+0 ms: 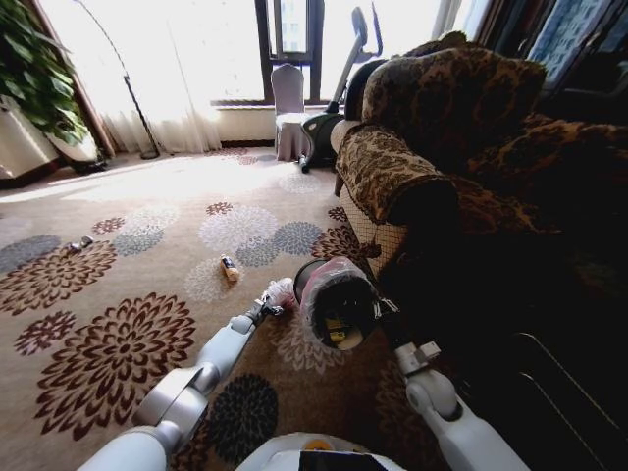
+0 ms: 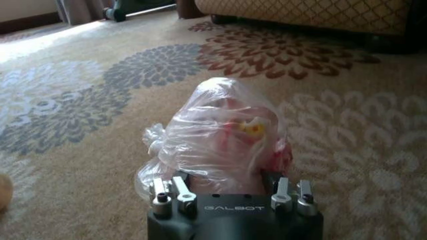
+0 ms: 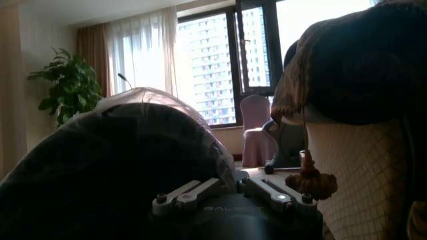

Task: Pick up the trash from the ground and place it into the trash bin.

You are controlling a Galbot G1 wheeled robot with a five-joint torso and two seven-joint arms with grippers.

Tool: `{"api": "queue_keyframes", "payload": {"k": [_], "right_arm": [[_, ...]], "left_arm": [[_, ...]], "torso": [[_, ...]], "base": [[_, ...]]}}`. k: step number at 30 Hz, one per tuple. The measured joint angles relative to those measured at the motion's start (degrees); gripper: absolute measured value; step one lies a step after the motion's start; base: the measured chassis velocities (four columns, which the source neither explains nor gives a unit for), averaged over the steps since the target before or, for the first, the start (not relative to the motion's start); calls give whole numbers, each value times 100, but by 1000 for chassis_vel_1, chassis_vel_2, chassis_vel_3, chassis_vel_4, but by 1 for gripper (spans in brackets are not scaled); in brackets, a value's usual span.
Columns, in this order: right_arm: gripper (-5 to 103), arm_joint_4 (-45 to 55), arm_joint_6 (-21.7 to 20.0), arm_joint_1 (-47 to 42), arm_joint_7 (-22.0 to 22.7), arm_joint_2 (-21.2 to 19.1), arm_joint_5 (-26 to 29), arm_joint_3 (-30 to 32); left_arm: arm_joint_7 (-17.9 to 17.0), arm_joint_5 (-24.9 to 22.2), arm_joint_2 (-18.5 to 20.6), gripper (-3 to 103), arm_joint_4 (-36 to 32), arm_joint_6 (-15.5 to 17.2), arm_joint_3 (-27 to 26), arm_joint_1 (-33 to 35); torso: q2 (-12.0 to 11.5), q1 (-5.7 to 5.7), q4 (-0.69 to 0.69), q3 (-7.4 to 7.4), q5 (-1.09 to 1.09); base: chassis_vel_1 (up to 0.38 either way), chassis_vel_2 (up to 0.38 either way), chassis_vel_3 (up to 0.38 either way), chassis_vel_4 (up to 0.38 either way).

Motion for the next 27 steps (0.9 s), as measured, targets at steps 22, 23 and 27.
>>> {"api": "queue_keyframes", "payload": {"k": [22, 23, 27], "right_arm": [[0, -656, -30, 826, -1, 19, 95, -228], [0, -656, -30, 826, -1, 19, 95, -228], [0, -1003, -60, 1198, -3, 67, 192, -282]], "left_arm": [[-159, -2341, 571, 8, -3027, 584, -808, 1724], [-159, -2341, 571, 8, -3027, 584, -808, 1724], [-451, -3159, 700, 1, -4164, 639, -1310, 2450]], "torso": [[0, 0, 1, 0, -1], [0, 0, 1, 0, -1], [0, 0, -1, 0, -1]], "base": [[0, 0, 0, 0], [0, 0, 0, 0], [0, 0, 0, 0]]}}
